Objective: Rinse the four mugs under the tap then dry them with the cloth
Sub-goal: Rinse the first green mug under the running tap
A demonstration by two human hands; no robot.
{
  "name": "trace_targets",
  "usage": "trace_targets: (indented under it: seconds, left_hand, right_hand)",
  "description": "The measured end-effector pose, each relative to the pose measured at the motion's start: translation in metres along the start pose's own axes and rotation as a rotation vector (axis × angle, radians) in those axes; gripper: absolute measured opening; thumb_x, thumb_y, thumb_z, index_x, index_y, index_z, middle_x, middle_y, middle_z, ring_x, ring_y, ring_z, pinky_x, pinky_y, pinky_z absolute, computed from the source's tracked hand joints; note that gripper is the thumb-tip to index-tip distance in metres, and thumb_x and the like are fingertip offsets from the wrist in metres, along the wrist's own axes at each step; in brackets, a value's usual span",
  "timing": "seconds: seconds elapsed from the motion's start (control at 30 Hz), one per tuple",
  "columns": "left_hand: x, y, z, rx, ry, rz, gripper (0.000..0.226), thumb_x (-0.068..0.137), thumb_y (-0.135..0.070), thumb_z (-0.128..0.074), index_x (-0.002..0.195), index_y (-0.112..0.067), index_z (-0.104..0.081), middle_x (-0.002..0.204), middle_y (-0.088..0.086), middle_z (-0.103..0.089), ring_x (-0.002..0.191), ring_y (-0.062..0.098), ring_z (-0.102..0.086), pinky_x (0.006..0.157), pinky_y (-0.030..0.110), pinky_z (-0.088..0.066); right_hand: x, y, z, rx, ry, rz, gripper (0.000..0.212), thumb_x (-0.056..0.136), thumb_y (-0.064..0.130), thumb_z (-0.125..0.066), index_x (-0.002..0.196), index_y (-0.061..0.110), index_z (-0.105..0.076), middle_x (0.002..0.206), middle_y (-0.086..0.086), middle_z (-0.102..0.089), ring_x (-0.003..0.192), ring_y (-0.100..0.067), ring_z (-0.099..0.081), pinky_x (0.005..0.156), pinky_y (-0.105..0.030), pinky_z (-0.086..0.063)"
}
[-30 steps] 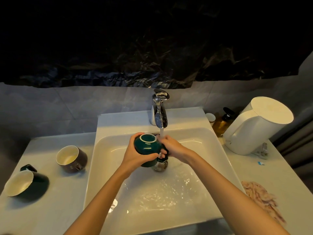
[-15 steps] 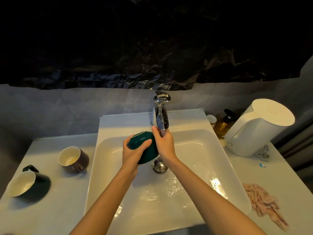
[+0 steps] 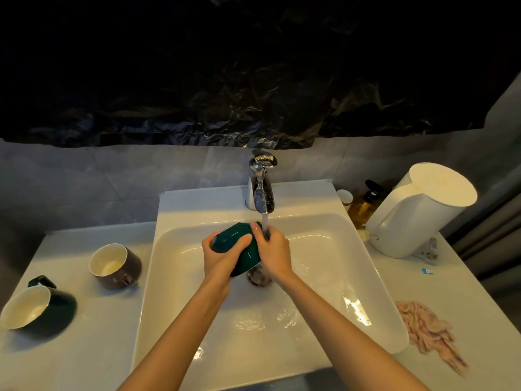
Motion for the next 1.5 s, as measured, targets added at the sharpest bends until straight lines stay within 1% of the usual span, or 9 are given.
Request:
trace_targets:
  seconds: [0.17, 0.3, 0.47, 0.7, 0.83, 1.0, 1.17, 1.37, 1.5]
  left_hand:
    - [-0.009, -0.022, -0.006, 0.34, 0.099, -0.344, 0.081, 0.062, -0.022, -0.087, 0.125, -0.032, -0.038, 0.116, -0.013, -0.051, 0.109, 0.008, -0.052, 0.077, 0.011, -0.047]
    - [-0.013, -0.027, -0.018, 0.502, 0.148, -0.497, 0.078, 0.072, -0.029, -0.081, 0.136, -0.028, -0.038, 0.137, -0.01, -0.043, 0.122, 0.007, -0.044, 0.088, 0.005, -0.042]
    - [-0.023, -0.015, -0.053, 0.872, 0.339, -0.658, 0.048, 0.1, -0.04, -0.035, 0.146, -0.03, -0.027, 0.153, -0.007, -0.026, 0.144, 0.015, -0.019, 0.118, 0.04, -0.021]
    - [0.004, -0.018, -0.082, 0.847, 0.373, -0.375, 0.033, 0.1, -0.038, -0.031, 0.11, -0.024, -0.059, 0.11, -0.001, -0.06, 0.095, 0.014, -0.056, 0.077, 0.024, -0.044]
    - [0.022, -0.015, -0.087, 0.749, 0.444, -0.198, 0.029, 0.099, -0.035, -0.038, 0.109, -0.024, -0.063, 0.113, 0.006, -0.064, 0.1, 0.02, -0.06, 0.087, 0.031, -0.048]
    - [0.003, -0.007, -0.08, 0.412, 0.305, -0.185, 0.025, 0.102, -0.03, -0.036, 0.111, -0.024, -0.058, 0.112, 0.003, -0.06, 0.096, 0.012, -0.057, 0.074, 0.018, -0.047]
    - [-0.011, -0.006, -0.088, 0.521, 0.353, -0.42, 0.034, 0.104, -0.03, -0.03, 0.136, -0.03, -0.042, 0.126, -0.012, -0.04, 0.123, 0.006, -0.034, 0.107, 0.027, -0.029]
    - [0.016, 0.008, -0.08, 0.317, 0.441, 0.019, 0.06, 0.078, -0.064, -0.061, 0.128, -0.03, -0.055, 0.129, -0.001, -0.058, 0.112, 0.019, -0.058, 0.098, 0.036, -0.048]
    - [0.003, 0.019, -0.079, -0.051, 0.435, 0.085, 0.025, 0.094, -0.023, -0.052, 0.117, -0.021, -0.062, 0.113, 0.005, -0.068, 0.107, 0.024, -0.062, 0.088, 0.036, -0.052]
  right_hand:
    - [0.002, -0.014, -0.003, 0.02, 0.183, -0.182, 0.054, 0.096, 0.055, -0.041, 0.08, 0.013, -0.07, 0.083, -0.008, -0.071, 0.079, -0.019, -0.063, 0.068, -0.03, -0.048]
    - [0.0, -0.018, 0.009, 0.153, 0.051, -0.217, 0.046, 0.097, 0.049, -0.046, 0.074, 0.016, -0.069, 0.077, -0.005, -0.069, 0.072, -0.015, -0.06, 0.067, -0.03, -0.048]
    - [0.008, 0.007, 0.031, -0.247, 0.025, 0.052, 0.051, 0.103, 0.032, -0.033, 0.058, 0.015, -0.052, 0.062, -0.004, -0.054, 0.06, -0.017, -0.049, 0.06, -0.031, -0.038]
    - [0.002, 0.014, 0.031, -0.412, 0.109, 0.176, 0.045, 0.101, 0.023, -0.034, 0.058, 0.017, -0.046, 0.058, -0.001, -0.047, 0.06, -0.019, -0.046, 0.059, -0.032, -0.033]
    - [0.002, 0.006, 0.046, -0.261, -0.015, 0.119, 0.049, 0.101, 0.031, -0.032, 0.065, 0.011, -0.06, 0.066, -0.006, -0.058, 0.063, -0.016, -0.053, 0.062, -0.031, -0.043]
    - [0.014, -0.013, 0.059, -0.157, -0.146, -0.039, 0.048, 0.103, 0.036, -0.032, 0.065, 0.019, -0.054, 0.07, -0.006, -0.06, 0.074, -0.02, -0.062, 0.077, -0.035, -0.054]
    - [0.015, -0.024, 0.056, -0.146, -0.131, -0.06, 0.049, 0.103, 0.035, -0.034, 0.069, 0.012, -0.062, 0.072, -0.011, -0.063, 0.074, -0.025, -0.063, 0.075, -0.041, -0.054]
    - [0.011, -0.029, 0.062, 0.019, -0.047, -0.159, 0.042, 0.102, 0.031, -0.035, 0.066, 0.016, -0.051, 0.068, -0.005, -0.05, 0.069, -0.013, -0.049, 0.062, -0.022, -0.041]
    - [0.008, -0.034, 0.069, 0.124, -0.114, -0.249, 0.04, 0.103, 0.032, -0.033, 0.071, 0.016, -0.05, 0.073, -0.004, -0.054, 0.074, -0.013, -0.052, 0.068, -0.022, -0.044]
Point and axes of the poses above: each hand's wrist, its own x-axis towards the middle knuckle, its own z-axis out of the back of the hand, y = z × x, the point moved 9 cm from there along x, towards the middle knuckle
